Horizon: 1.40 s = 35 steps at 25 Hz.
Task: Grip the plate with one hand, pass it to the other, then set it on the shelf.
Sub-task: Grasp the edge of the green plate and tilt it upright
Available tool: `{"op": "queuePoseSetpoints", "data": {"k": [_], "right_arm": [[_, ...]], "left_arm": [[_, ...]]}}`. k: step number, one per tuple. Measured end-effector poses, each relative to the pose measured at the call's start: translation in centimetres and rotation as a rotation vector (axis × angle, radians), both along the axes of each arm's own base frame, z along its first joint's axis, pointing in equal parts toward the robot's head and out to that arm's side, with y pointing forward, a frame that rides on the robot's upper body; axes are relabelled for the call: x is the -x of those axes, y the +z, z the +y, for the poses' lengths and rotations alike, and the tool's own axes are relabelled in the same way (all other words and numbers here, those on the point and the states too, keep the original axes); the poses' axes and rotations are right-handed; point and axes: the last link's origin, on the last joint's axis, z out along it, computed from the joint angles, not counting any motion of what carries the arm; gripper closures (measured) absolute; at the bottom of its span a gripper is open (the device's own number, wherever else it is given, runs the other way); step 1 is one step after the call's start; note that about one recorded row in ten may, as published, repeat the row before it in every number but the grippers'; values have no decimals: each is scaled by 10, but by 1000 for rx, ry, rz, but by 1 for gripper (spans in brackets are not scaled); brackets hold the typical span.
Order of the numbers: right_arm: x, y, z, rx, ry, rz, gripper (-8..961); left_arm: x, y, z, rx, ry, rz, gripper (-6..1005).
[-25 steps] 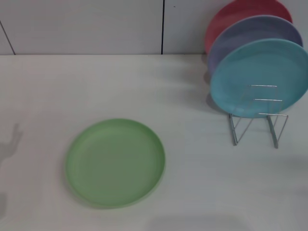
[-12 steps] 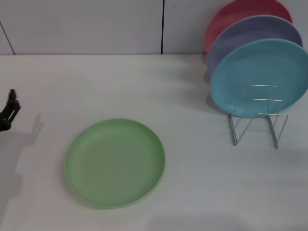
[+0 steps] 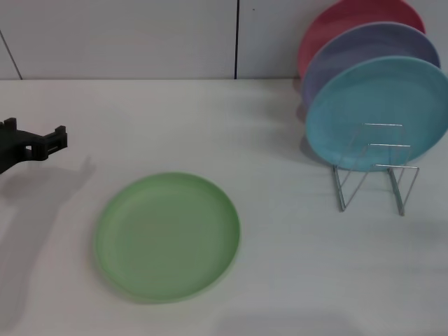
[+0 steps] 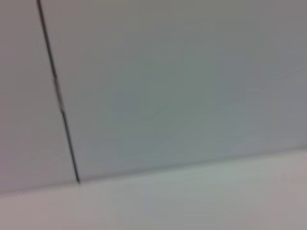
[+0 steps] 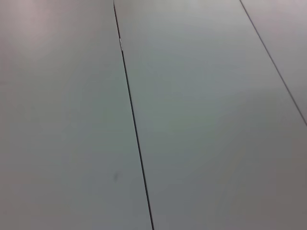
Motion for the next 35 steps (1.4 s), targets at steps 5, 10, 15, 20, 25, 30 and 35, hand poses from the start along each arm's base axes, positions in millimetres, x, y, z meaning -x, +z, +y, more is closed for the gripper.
{"op": "queuePoseSetpoints", "data": {"k": [5,10,15,20,25,30,35], "right_arm": [[0,0,0,1,2,-3,139],[-1,1,-2,-1,-7,-15,139],[-2,1,-2,3,-11,-17,139],[-2,1,-4,1,-12,-19,139],[-2,1,-5,0,-12,-20,139],[-2,1,-5,0,-13,-21,138],[-2,1,-6,0,-12,-22,138]], "left_arm": [[-20,2,-12,137,115,-27,137],[-31,-8,-24,281,151,-71,138],[-32,-20,-31,349,177,-81,140],[-29,-32,-33,400,195,-73,150],[-25,-38,-33,422,207,-57,161],[-19,-40,-34,432,228,-52,171],[-13,-42,-33,442,247,-41,182]]}}
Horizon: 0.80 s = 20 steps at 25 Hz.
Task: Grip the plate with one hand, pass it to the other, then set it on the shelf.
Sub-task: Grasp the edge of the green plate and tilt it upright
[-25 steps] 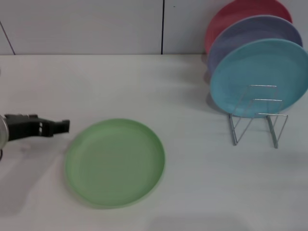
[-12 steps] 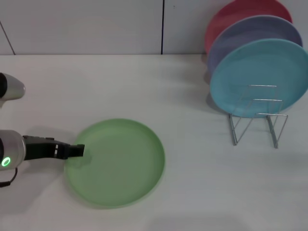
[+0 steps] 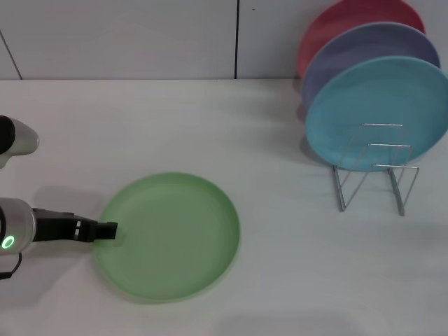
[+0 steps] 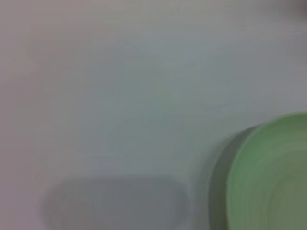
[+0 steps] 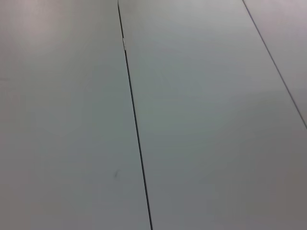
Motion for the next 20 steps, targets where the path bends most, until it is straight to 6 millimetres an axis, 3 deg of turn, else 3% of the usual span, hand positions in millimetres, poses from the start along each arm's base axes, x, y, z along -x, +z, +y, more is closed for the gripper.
{"op": "queuePoseSetpoints", "data": {"k": [20], "right_arm": [[0,4,0,-15,10,-14,138]], "left_arm": [[3,-4,4,28,17,35,223]]}}
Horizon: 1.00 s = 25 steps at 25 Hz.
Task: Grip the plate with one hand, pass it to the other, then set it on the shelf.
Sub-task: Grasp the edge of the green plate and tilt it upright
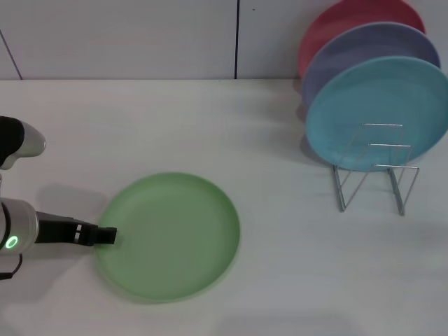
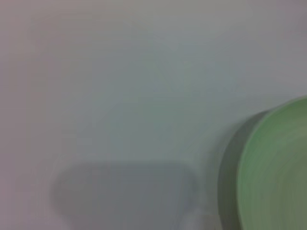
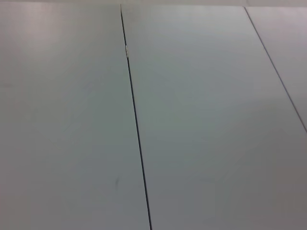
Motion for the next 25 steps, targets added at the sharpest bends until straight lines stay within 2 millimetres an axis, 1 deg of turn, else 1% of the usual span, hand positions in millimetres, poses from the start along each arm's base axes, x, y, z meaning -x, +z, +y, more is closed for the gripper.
{"op": "queuePoseSetpoints", "data": {"k": [8,19,24,25], "right_arm": [[-1,0,-3,-1,-4,0,138],[0,0,-16,-19,10,-5,138],[0,0,-18,-25,15,-9,137],[0,0,-19,-26,15,-9,138]], "left_arm": [[2,-1,-2,10,10,5,240],[0,-1,-5,27,10,9,263],[-7,2,-5,23,-9,7,397],[-7,3,-6,22,-11,7,397]]}}
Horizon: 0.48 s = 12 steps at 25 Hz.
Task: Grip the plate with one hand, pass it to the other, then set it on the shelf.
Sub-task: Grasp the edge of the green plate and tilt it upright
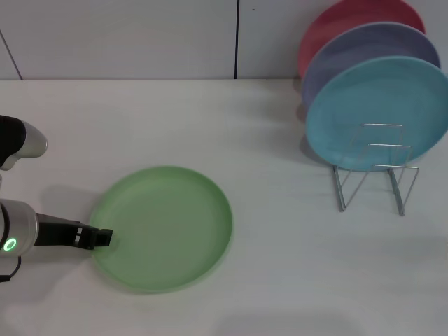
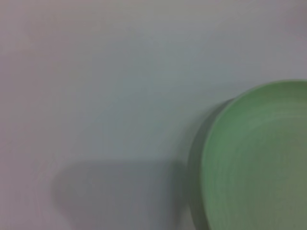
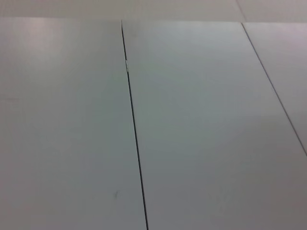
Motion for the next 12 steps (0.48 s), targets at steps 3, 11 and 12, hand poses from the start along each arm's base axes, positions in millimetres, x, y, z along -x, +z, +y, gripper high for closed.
{"op": "queuePoseSetpoints", "data": {"k": [3,11,12], "right_arm": [[0,0,0,0,-2,-1,139],[-1,0,-2,-3,-5,-5,140],[-1,0,-2,-3,-5,-5,140]], "left_arm": [[0,0,0,0,-1,0,396],[-1,0,0,-2,2,-5,397],[-1,0,0,-4,4,-6,397]]}}
